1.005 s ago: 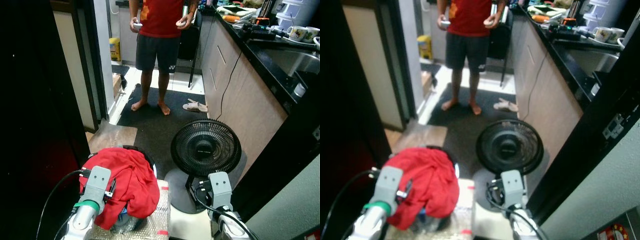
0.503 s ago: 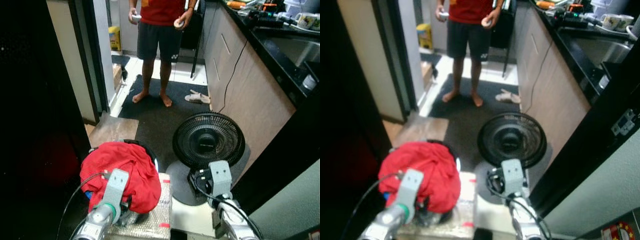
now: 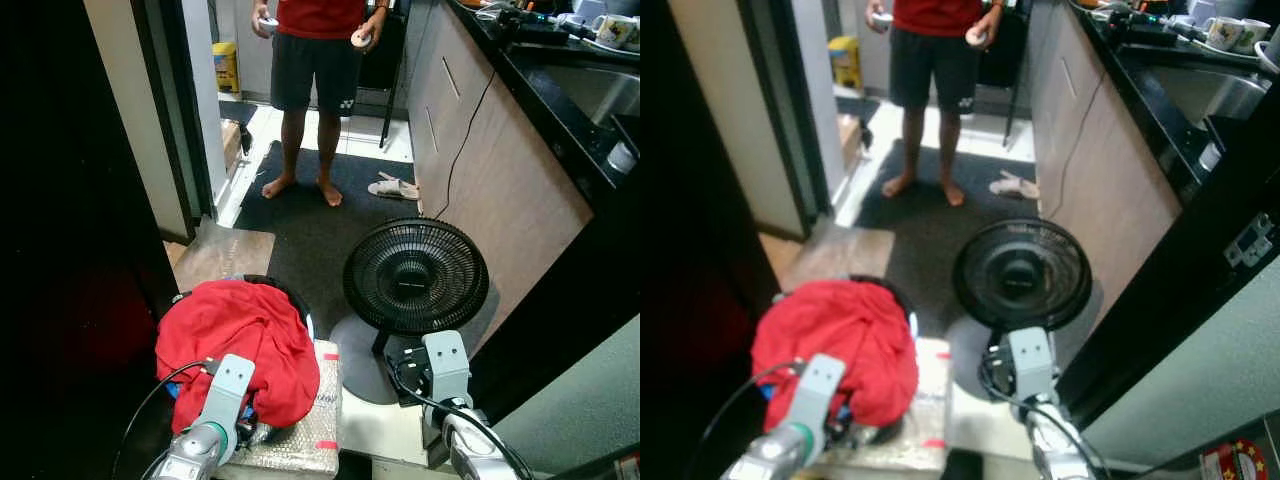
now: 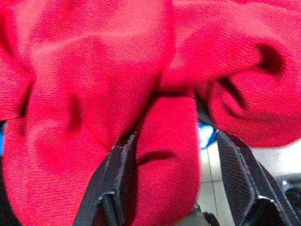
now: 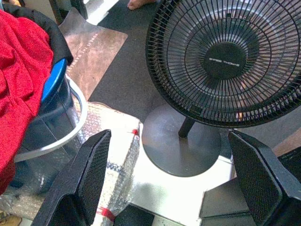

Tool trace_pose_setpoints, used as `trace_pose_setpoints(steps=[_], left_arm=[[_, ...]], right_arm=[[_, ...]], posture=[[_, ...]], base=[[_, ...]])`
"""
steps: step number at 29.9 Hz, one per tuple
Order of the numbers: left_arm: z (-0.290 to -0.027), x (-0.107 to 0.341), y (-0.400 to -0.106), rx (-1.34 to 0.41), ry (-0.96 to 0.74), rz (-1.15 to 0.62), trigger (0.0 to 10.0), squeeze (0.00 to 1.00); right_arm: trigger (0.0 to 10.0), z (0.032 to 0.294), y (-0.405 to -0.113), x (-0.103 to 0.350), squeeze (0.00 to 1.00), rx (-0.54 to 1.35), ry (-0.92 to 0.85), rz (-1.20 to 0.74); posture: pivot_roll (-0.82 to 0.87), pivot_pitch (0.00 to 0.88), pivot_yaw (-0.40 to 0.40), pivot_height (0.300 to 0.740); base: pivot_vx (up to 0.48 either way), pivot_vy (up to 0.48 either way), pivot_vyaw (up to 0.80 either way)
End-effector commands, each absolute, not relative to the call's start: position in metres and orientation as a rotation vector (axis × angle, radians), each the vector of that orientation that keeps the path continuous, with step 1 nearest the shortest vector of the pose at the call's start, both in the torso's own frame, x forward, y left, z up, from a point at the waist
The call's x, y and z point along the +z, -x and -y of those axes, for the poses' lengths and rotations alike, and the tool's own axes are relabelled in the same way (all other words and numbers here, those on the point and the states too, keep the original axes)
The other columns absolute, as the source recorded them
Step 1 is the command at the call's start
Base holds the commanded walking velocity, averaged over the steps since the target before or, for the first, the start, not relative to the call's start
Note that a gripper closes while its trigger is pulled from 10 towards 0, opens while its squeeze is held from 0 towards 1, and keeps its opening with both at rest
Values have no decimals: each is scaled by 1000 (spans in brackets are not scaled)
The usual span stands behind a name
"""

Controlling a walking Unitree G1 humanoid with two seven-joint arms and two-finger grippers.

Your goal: Clothes washing

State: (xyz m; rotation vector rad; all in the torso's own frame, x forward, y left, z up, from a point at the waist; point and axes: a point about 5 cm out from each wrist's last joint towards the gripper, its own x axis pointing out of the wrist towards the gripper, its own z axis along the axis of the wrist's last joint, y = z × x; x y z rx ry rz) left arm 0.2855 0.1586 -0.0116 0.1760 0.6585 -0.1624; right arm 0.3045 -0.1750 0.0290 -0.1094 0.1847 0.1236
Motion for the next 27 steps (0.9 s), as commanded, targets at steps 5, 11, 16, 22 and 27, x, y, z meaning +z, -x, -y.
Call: trace_pose_setpoints(steps=[5,11,16,22,27], left_arm=[[-171,-16,-279,-105,-131,-668,0,0],[-172,-15,-279,-103,-128,-659,0,0],[-178,-22,-269,-100,-191,-671,0,0],[-171,5,-275,-164,-113,-469,0,0],[-159,41,-278,-256,-47,-303,10000,0]], right_arm=[[10000,176,-300,22,0,122,106,-223],[10000,175,-300,22,0,124,105,-223],[10000,172,-301,23,0,127,101,-220],[10000,172,-303,28,0,129,91,-182],[10000,169,-307,38,0,138,67,-121]], posture=[[14,106,-22,740],[15,106,-21,740],[13,99,-21,740],[11,90,-19,740],[16,88,-21,740]], base=[[0,0,0],[0,0,0],[0,0,0],[0,0,0],[0,0,0]])
